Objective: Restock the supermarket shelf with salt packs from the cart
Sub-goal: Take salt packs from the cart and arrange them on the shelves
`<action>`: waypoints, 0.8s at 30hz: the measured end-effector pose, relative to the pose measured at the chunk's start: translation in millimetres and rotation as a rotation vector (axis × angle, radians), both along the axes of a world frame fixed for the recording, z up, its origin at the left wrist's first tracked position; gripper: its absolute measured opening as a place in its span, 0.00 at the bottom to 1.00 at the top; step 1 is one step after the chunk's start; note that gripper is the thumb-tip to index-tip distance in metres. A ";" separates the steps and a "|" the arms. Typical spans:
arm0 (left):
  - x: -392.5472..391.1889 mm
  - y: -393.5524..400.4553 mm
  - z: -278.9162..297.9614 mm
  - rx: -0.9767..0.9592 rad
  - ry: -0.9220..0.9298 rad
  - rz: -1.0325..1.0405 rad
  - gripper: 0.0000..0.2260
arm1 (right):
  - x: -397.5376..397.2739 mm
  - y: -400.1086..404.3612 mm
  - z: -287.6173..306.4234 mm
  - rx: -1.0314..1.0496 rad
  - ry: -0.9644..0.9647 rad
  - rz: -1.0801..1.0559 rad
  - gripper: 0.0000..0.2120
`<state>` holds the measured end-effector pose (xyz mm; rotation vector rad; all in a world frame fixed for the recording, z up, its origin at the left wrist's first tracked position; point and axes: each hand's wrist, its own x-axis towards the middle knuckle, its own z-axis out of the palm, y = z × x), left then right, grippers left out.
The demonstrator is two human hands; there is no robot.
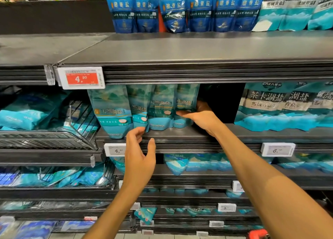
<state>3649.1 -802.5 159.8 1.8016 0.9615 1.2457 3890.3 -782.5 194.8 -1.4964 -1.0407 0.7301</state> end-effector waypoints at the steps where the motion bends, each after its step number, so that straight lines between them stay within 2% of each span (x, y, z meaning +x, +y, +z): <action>1: 0.3 0.1 -0.3 0.002 -0.004 -0.001 0.15 | 0.4 -1.0 0.1 -0.015 -0.018 -0.012 0.23; 3: 0.8 -0.3 -0.9 0.012 -0.009 0.003 0.14 | 0.0 -5.0 0.6 -0.052 -0.040 -0.027 0.26; 6: 2.6 -1.0 -0.3 0.048 -0.021 0.020 0.13 | -1.3 -15.7 4.0 -0.102 -0.089 -0.026 0.19; 8: 4.1 -2.9 2.1 0.060 -0.049 0.022 0.11 | -3.3 -25.9 5.7 -0.105 -0.160 -0.015 0.19; 11: 8.7 -11.0 5.4 0.097 -0.108 0.017 0.09 | -6.1 -52.0 1.8 -0.127 -0.272 -0.060 0.33; 13: 17.6 -23.5 4.0 0.114 -0.131 -0.026 0.07 | -10.5 -87.5 -2.7 -0.058 -0.290 -0.088 0.37; 15: 31.8 -40.8 -4.0 0.093 -0.132 -0.112 0.06 | -13.4 -135.0 -11.4 0.057 -0.281 -0.146 0.32; 17: 51.2 -62.6 -14.3 0.093 -0.100 -0.230 0.05 | -13.9 -192.1 -26.0 0.149 -0.227 -0.260 0.20; 20: 91.8 -103.0 -33.0 0.055 -0.048 -0.450 0.04 | -9.7 -293.2 -52.8 0.160 -0.138 -0.546 0.07; 24: 150.1 -181.0 -65.6 -0.045 0.093 -0.807 0.02 | -7.1 -436.9 -94.3 0.040 -0.076 -1.002 0.05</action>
